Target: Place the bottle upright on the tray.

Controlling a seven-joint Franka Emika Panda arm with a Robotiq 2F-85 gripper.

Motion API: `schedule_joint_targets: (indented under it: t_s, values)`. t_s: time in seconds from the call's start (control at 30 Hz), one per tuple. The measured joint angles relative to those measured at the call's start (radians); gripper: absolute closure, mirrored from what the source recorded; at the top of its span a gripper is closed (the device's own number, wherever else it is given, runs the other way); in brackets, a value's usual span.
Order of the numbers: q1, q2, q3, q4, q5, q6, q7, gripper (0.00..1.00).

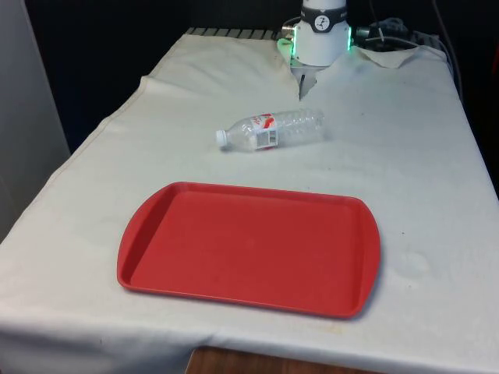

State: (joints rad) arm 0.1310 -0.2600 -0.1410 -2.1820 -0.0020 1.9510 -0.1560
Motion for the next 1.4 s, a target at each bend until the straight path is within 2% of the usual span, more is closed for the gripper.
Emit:
schedule_joint_targets:
  t_s: [0.73, 1.17, 1.4]
  values:
    - [0.000, -0.036, 0.000, -0.045, 0.000, 0.001, -0.008, 0.00]
    - [0.000, -0.096, 0.000, -0.115, 0.000, 0.012, -0.008, 0.00]
    - [0.000, -0.107, 0.000, -0.127, 0.000, 0.012, -0.008, 0.00]
